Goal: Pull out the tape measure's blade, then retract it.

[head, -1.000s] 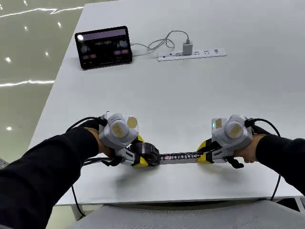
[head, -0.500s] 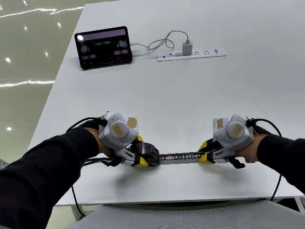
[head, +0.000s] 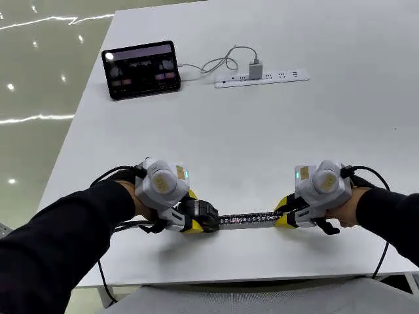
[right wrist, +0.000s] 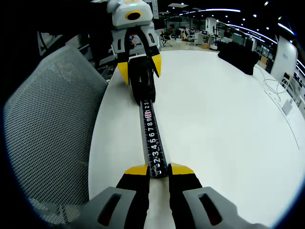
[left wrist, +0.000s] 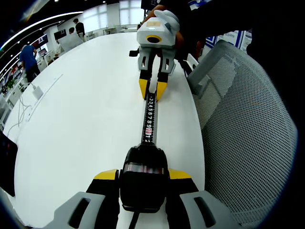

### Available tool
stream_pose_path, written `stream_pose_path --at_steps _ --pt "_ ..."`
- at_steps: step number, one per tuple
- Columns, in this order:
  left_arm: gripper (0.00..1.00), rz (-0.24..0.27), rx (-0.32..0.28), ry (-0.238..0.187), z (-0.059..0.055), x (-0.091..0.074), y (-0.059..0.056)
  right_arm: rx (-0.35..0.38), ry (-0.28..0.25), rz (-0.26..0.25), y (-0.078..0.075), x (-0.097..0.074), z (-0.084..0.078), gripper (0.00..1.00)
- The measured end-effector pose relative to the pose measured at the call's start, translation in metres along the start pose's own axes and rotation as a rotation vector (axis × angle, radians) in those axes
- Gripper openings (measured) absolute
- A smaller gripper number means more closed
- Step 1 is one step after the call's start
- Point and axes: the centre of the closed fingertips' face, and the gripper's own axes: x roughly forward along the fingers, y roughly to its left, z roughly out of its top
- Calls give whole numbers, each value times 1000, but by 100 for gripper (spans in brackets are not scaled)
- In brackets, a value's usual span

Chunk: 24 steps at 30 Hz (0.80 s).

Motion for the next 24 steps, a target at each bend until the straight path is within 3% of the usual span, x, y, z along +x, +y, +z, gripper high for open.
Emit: stream_pose_path --at_steps 24 --pt "33 -1 -1 -1 1 0 0 6 5 -6 -2 -7 -8 10"
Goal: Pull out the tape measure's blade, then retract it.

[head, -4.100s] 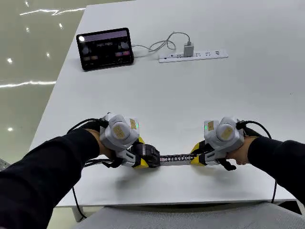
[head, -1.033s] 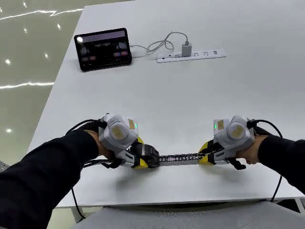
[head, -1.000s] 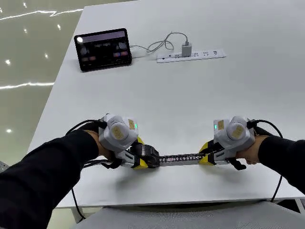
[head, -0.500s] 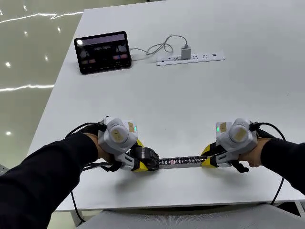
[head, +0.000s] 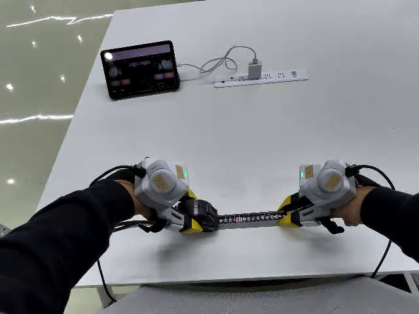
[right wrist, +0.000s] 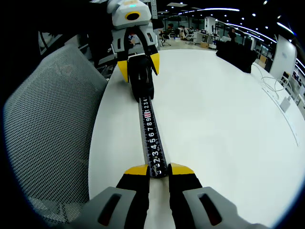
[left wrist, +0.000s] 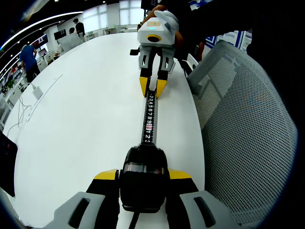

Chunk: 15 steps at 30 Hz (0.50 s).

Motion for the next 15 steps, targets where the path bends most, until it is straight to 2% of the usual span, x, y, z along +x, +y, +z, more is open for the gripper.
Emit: stream_pose_path --at_steps 15 --pt "33 0 -2 0 0 0 1 5 0 -3 -2 -4 -4 10"
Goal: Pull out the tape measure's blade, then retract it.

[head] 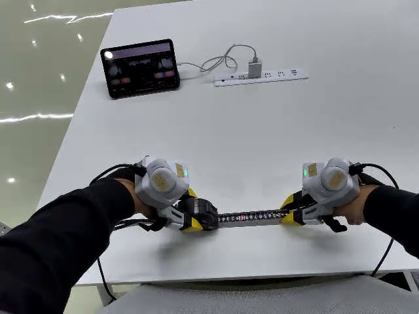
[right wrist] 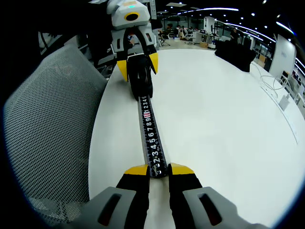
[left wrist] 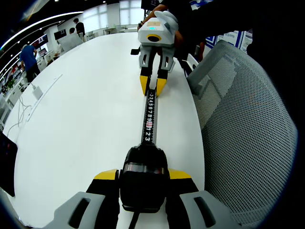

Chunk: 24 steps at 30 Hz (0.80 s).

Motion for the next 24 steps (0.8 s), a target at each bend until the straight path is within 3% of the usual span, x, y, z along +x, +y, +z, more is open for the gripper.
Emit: stream_pose_path --at_steps 24 --pt "33 0 -1 -1 0 1 0 8 6 -4 -1 -6 -7 10"
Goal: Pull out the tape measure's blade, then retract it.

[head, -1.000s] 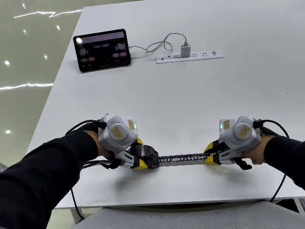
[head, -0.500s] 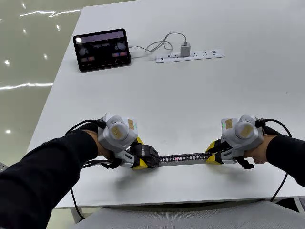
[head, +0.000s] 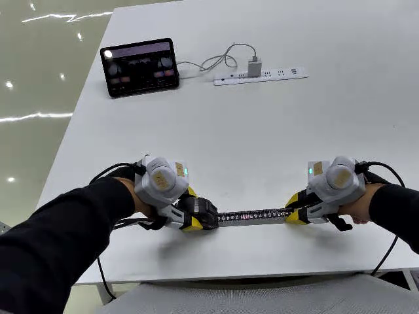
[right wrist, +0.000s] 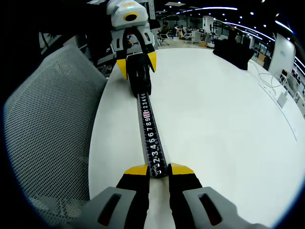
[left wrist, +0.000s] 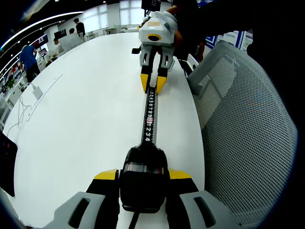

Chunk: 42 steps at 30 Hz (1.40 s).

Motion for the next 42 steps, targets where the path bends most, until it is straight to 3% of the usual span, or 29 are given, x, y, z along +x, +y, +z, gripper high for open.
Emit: stream_pose_path --at_steps 42 --pt "33 0 5 8 1 0 -2 2 19 -8 -1 -17 -15 10"
